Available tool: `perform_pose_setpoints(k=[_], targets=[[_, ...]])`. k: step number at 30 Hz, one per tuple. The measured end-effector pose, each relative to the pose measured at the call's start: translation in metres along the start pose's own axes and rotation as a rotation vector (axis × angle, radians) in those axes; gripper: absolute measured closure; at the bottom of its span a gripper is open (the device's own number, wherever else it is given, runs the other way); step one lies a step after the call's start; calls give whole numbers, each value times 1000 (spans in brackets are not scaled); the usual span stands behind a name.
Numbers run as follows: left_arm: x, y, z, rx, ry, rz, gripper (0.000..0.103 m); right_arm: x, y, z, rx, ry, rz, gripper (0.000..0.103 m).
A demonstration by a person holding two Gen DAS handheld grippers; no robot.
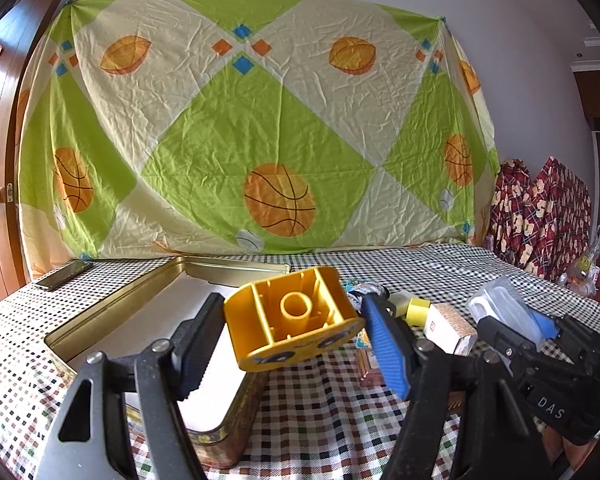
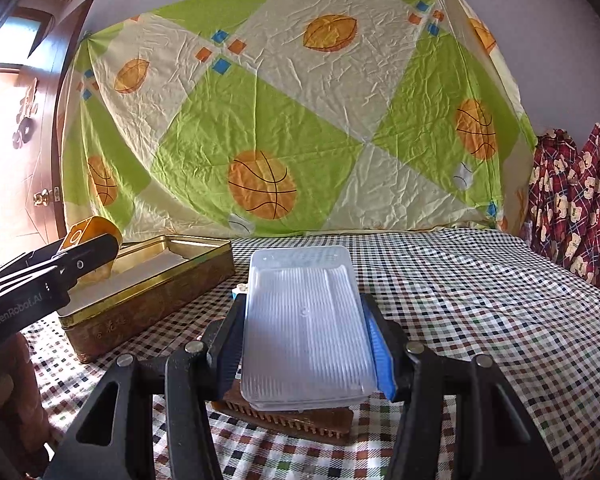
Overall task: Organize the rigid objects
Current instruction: 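Carry the yellow block and clear box toward the gold tin tray with both tools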
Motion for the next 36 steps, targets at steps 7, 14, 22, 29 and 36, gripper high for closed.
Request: perform_pose_setpoints(k=[7, 14, 22, 29, 36], targets=[[11, 0, -1, -7, 9, -16, 33, 13, 0, 2, 6, 15, -19, 47], [21, 0, 0, -2, 11, -35, 33, 27, 3, 2, 1, 36, -43, 47], [27, -1, 0, -1, 22, -42, 33, 43, 11, 3, -20, 72, -63, 47], [37, -1, 1, 2, 32, -57, 33, 54, 14, 8, -24, 110, -60, 47], [44, -1, 0, 4, 41, -62, 33, 64, 14, 11, -22, 131, -67, 47]])
Point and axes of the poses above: each gripper's, at about its wrist camera, not at the fingertips, and z roughly the way its jaws point, x to its left, y to its top, the point moved 7 cm from there along z, roughly the way its jaws point, and after that the axes turned 1 degree about y, right-handed, at the moved point
